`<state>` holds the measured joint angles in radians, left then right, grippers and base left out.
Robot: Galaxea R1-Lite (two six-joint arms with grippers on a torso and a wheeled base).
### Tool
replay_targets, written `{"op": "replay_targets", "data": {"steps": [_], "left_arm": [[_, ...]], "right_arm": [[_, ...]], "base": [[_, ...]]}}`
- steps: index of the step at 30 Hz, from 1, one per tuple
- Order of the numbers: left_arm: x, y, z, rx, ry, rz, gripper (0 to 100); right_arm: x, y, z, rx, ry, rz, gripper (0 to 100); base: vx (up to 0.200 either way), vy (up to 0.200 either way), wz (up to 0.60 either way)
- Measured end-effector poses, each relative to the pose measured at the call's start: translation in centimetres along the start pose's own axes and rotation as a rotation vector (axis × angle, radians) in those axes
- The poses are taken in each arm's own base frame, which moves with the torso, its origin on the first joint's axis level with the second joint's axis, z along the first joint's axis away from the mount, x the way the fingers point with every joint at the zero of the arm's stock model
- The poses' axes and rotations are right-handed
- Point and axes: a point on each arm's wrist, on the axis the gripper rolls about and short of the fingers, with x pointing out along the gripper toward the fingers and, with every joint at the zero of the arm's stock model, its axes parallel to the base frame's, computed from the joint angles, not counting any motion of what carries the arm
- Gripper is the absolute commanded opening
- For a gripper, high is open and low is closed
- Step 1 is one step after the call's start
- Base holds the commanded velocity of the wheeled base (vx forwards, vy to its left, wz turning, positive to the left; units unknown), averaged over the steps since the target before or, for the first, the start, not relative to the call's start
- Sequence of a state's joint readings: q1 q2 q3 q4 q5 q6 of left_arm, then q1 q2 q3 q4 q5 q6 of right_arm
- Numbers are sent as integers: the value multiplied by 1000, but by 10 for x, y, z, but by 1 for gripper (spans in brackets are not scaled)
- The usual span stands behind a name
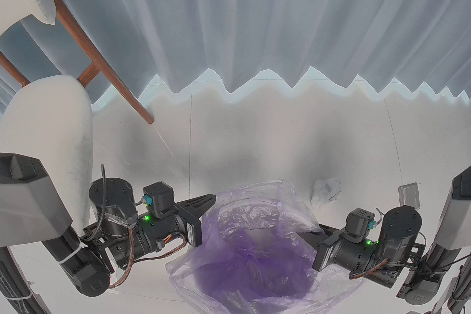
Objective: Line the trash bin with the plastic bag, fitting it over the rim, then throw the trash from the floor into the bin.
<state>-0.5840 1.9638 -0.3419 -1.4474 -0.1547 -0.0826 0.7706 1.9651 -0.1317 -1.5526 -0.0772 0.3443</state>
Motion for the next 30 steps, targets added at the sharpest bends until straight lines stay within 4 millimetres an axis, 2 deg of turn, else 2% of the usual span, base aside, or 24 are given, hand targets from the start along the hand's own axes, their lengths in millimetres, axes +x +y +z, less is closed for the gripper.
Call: {"op": "replay_targets", "data": {"steps": [16,30], "left_arm": [[6,6,-18,-141,11,15,0],[0,7,-2,-174,-49,12,0]], "right_arm": [[3,0,11,34,-55,6,0],[2,-8,18,46,-70,12,0]], "base": [[0,0,0],[0,0,0]]}}
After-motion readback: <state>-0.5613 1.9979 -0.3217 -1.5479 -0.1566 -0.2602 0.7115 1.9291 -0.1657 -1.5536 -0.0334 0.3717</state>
